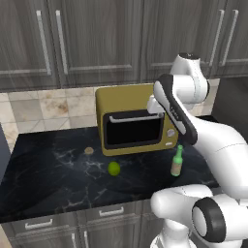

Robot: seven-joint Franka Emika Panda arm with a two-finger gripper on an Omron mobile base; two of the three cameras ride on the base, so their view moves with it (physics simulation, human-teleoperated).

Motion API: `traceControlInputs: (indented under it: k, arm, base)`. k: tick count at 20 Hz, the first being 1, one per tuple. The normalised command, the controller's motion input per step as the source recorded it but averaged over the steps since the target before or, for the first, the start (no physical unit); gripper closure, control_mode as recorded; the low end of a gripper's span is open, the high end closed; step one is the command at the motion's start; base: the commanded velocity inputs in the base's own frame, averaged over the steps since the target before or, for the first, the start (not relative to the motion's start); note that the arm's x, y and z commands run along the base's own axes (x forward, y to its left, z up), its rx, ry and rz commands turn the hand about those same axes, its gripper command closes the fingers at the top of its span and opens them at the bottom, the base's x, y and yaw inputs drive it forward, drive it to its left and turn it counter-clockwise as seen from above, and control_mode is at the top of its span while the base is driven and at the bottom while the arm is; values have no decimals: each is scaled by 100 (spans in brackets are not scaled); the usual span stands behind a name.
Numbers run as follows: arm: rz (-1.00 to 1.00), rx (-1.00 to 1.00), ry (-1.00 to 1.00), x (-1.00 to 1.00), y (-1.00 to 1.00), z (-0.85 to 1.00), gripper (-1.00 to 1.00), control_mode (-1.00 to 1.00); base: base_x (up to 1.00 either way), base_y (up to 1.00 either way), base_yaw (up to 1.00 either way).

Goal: Place the beer on the top shelf of the fridge to keep it out of children's reach, and place the lime and garlic on lower shelves for easy access.

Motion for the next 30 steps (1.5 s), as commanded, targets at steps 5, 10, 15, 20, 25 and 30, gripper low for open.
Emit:
traceControlInputs:
  k: [5, 10, 15, 20, 25, 30]
  arm:
    - [0, 0, -6, -15, -8, -1, -100, -100]
    - [0, 0, -11, -52, -12, -11, -100, -100]
    - [-4, 1, -19, -41, -14, -33, -100, -100]
    - [-15, 0, -16, -26, -8, -49, -100, -100]
    - [-30, 0, -4, -4, 0, -38, -100, -100]
    - [-33, 0, 0, 0, 0, -18, -100, -100]
  base:
    - [0, 0, 0]
    - [0, 0, 0]
    - [0, 0, 0]
    - [0, 0, 0]
    - [0, 0, 0]
    - [0, 0, 0]
